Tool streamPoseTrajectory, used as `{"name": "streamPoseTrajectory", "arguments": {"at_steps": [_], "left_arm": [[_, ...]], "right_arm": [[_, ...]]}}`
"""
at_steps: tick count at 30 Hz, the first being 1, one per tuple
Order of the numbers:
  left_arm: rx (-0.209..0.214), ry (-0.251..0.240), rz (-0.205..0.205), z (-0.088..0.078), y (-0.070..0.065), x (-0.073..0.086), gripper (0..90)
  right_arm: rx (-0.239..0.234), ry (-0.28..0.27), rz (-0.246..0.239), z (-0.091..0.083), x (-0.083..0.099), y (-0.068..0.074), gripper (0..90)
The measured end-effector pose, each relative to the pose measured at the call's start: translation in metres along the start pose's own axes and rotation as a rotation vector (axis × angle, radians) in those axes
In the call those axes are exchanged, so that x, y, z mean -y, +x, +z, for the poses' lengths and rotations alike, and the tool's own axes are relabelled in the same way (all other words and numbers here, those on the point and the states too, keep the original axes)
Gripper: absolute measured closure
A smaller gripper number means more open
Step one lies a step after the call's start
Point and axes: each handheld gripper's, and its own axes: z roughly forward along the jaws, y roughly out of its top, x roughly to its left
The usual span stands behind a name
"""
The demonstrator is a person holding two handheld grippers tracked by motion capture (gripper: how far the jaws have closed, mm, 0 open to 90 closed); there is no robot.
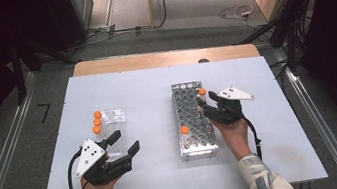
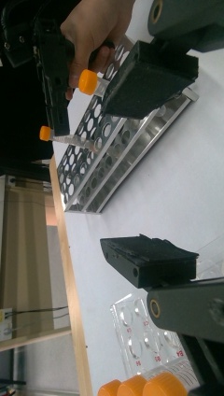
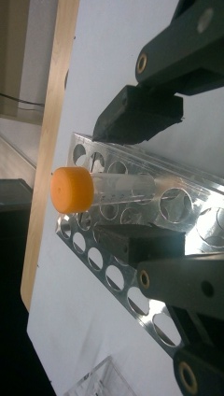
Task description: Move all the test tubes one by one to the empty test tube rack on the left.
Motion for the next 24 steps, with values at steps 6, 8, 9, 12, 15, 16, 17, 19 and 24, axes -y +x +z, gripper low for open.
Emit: {"name": "streamPoseTrajectory", "arguments": {"at_steps": [6,8,9,12,15,16,17,19,24], "left_arm": [[0.005,0.002,-0.003,0.001,-0.001,0.000,29.8],[0.005,-0.001,-0.004,0.001,-0.001,0.000,29.8],[0.005,0.003,0.002,0.001,-0.001,0.001,29.8],[0.006,0.003,-0.003,0.002,0.000,0.001,29.8],[0.005,0.005,0.003,0.001,-0.001,0.001,29.8],[0.005,0.009,0.002,0.002,-0.001,0.001,29.8],[0.006,0.007,-0.001,0.002,0.000,0.001,29.8],[0.005,0.007,0.002,0.002,-0.001,0.001,29.8],[0.009,0.012,0.002,0.003,-0.001,0.002,29.7]], "right_arm": [[-0.006,0.006,-0.017,0.009,0.003,0.002,57.3],[-0.001,0.007,-0.021,0.010,0.003,0.003,60.6],[0.000,0.005,-0.021,0.012,0.003,0.003,62.3],[0.008,0.008,-0.020,0.015,0.003,0.003,66.4],[0.012,0.012,-0.026,0.016,0.004,0.003,68.8],[0.015,0.011,-0.027,0.016,0.004,0.003,69.6],[0.017,0.007,-0.027,0.016,0.004,0.003,70.2],[0.015,0.004,-0.026,0.016,0.004,0.002,71.2],[0.014,-0.008,-0.033,0.014,0.002,0.004,71.8]]}}
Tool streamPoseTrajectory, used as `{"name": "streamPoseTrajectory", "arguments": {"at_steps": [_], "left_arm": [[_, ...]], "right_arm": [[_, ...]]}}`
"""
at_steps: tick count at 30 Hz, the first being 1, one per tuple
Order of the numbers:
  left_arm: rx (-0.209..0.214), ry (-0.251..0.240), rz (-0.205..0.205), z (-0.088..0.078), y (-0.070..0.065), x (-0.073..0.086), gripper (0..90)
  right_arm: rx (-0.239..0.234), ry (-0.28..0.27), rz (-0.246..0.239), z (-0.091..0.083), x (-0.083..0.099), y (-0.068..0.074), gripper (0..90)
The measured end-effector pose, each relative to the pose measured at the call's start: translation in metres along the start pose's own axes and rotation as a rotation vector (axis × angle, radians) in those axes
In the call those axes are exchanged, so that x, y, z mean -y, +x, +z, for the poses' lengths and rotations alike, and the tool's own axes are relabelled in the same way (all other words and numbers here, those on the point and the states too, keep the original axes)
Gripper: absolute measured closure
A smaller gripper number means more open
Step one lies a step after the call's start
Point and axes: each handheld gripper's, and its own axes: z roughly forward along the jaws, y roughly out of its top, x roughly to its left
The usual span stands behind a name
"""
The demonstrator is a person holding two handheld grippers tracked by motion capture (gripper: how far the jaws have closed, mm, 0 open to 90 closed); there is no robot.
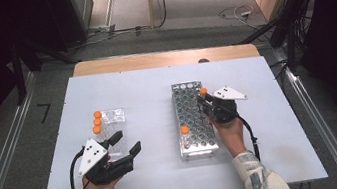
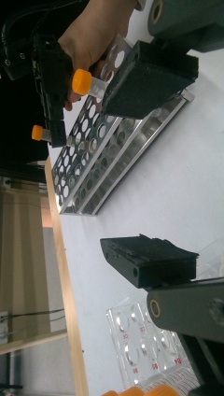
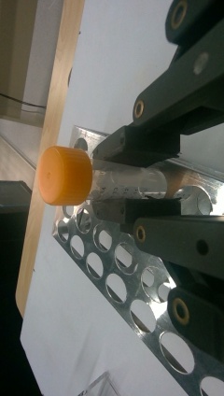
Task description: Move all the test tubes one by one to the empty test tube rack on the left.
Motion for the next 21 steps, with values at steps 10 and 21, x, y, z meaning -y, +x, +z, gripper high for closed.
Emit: {"name": "streamPoseTrajectory", "arguments": {"at_steps": [10,21], "left_arm": [[-0.003,-0.001,-0.002,0.000,0.000,0.000,29.6],[-0.003,0.002,0.004,0.000,-0.001,0.000,29.4]], "right_arm": [[0.004,-0.077,-0.019,-0.021,-0.024,0.004,71.9],[-0.051,-0.138,-0.038,-0.058,-0.038,0.011,72.0]]}}
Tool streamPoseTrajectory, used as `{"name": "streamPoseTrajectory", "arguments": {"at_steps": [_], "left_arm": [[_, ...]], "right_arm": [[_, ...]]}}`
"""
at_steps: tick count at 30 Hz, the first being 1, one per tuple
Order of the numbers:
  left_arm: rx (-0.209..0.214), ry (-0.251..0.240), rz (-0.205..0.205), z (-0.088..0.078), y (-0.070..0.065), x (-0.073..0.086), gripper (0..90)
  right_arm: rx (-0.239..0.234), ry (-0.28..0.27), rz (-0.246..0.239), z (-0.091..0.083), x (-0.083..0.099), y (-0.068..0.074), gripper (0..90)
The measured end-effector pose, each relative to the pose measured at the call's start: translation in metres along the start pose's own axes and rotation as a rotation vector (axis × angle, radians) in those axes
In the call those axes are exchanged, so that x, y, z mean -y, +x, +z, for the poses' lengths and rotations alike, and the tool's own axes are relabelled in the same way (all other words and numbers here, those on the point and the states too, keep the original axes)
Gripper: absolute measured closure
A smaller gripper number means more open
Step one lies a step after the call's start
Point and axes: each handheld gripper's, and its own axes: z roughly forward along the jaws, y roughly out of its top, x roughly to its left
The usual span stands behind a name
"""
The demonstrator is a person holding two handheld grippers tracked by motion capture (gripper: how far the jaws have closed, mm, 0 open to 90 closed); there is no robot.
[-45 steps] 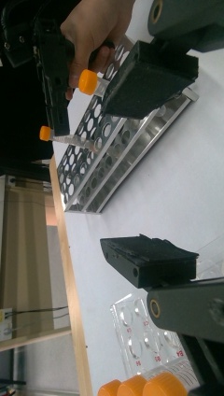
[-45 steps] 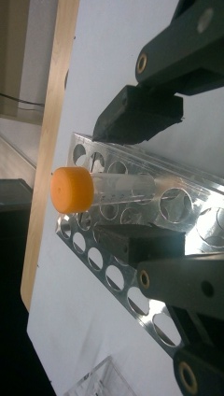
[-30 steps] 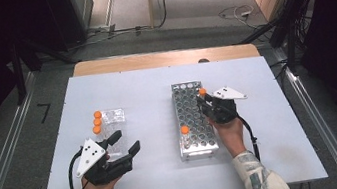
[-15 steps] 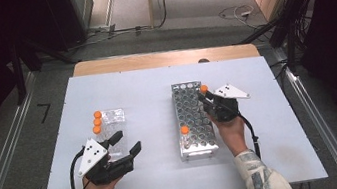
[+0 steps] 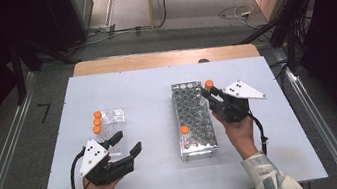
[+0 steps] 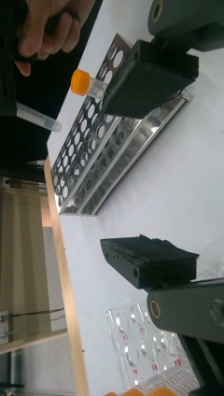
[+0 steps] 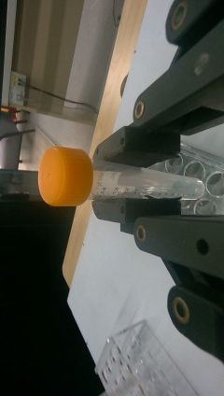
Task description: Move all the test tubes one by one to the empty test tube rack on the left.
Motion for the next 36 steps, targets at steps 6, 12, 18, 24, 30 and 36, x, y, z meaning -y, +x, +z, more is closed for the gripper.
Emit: {"name": "streamPoseTrajectory", "arguments": {"at_steps": [6,12,18,24,30,36], "left_arm": [[-0.001,-0.002,0.001,0.000,-0.001,0.000,29.4],[-0.001,0.000,0.001,0.001,-0.002,0.000,29.4],[0.001,0.000,0.004,0.000,-0.002,0.000,29.4],[0.002,0.000,0.004,0.000,-0.002,0.000,29.4],[0.007,0.003,0.007,0.000,-0.002,0.000,29.4],[0.008,0.001,0.006,0.000,-0.002,0.000,29.5]], "right_arm": [[-0.055,0.001,-0.005,-0.019,0.005,0.010,72.0],[-0.112,-0.005,0.007,-0.035,0.012,0.018,72.0],[-0.147,0.009,-0.004,-0.046,0.018,0.024,72.0],[-0.191,0.011,0.008,-0.059,0.021,0.029,72.0],[-0.259,0.013,0.008,-0.068,0.023,0.038,72.0],[-0.309,0.020,-0.006,-0.073,0.025,0.050,72.0]]}}
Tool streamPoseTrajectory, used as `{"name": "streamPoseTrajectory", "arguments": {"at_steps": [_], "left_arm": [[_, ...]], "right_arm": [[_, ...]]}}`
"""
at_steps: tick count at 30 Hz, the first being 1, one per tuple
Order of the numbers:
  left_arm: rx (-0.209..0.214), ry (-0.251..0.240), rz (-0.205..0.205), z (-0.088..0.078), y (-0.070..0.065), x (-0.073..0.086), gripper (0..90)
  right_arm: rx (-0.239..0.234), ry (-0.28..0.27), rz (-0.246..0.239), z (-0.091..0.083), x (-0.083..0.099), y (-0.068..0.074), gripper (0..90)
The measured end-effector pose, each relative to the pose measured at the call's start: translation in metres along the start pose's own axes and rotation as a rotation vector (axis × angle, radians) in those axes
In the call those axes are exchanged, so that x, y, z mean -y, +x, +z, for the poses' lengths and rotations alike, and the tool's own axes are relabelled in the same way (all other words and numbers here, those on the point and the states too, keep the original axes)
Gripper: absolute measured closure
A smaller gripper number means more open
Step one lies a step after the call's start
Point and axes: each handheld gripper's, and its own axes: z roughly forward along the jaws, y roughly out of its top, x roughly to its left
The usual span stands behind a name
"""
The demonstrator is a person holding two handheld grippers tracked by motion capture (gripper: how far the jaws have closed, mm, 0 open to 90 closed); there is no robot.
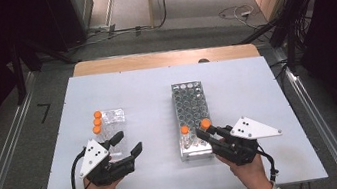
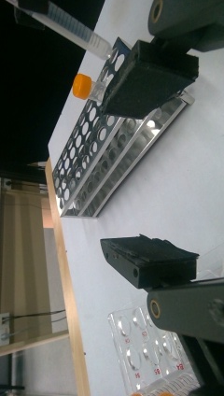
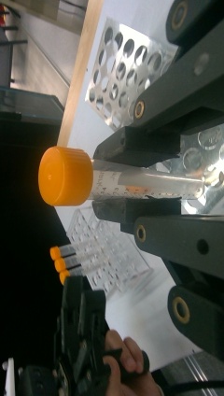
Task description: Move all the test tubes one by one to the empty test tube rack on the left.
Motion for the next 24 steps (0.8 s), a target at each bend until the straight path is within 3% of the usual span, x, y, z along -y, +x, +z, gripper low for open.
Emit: {"name": "streamPoseTrajectory", "arguments": {"at_steps": [9,19,24], "left_arm": [[0.031,-0.007,0.007,-0.001,-0.008,-0.002,29.7],[0.059,-0.012,0.006,-0.001,-0.012,-0.002,30.1],[0.114,-0.016,0.002,-0.001,-0.018,-0.004,32.1]], "right_arm": [[-0.081,0.042,-0.013,0.017,0.011,0.020,72.0],[-0.129,0.094,-0.041,0.042,0.022,0.037,72.0],[-0.133,0.108,-0.057,0.053,0.025,0.041,72.0]]}}
